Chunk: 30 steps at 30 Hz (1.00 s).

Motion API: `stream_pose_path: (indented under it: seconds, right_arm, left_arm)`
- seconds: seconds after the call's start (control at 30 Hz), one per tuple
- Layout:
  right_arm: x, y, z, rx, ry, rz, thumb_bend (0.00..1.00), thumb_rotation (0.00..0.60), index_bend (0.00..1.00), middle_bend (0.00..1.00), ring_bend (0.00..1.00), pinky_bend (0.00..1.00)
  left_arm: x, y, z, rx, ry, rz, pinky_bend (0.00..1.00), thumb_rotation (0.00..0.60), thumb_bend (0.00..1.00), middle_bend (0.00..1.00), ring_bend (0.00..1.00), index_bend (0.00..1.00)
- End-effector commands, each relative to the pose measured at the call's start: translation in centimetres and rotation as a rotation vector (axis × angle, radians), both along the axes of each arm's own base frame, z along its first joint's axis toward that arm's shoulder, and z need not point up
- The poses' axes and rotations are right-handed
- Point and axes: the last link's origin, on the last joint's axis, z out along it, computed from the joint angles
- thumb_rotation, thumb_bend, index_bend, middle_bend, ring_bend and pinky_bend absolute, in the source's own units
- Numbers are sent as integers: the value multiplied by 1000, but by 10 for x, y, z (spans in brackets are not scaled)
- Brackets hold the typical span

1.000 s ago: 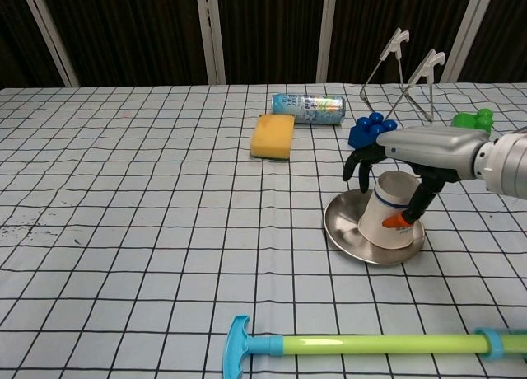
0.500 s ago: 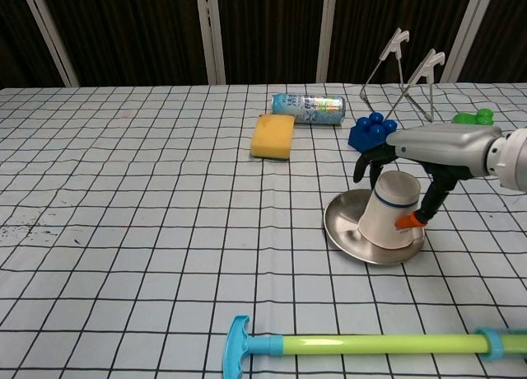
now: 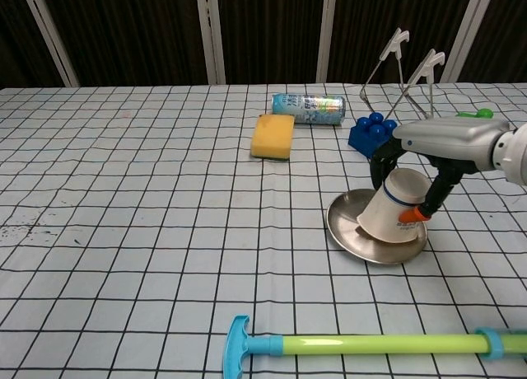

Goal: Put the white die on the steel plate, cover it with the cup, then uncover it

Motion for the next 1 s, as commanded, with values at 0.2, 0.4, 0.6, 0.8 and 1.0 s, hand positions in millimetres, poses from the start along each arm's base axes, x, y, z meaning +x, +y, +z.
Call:
stream_pose_path:
  seconds: [0.2, 0.4, 0.6, 0.8, 1.0]
  right_arm:
    - [7, 0, 5, -15, -22, 22, 294, 600, 497, 529, 306, 0]
    - [23, -14, 24, -80, -28, 62, 297, 600, 497, 529, 306, 0]
    - [10, -43, 38, -111, 11, -33, 301, 600, 496, 529, 306, 0]
    - [-21, -73, 46, -152, 73, -131, 302, 600, 497, 529, 306, 0]
    - [-45, -90, 51, -175, 155, -162, 305, 600, 496, 529, 306, 0]
  left_arm:
    - [0, 0, 0, -2, -2, -1, 35, 600, 595, 0, 0, 288]
    - [0, 0, 1, 2, -6, -1, 35, 600, 596, 0, 0, 289]
    - [-1, -1, 3, 8, -7, 3, 35, 600, 596, 0, 0, 288]
    - [-1, -3, 6, 19, 0, 6, 35, 600, 596, 0, 0, 289]
    - [-1, -3, 4, 19, 8, 11, 35, 600, 596, 0, 0, 289]
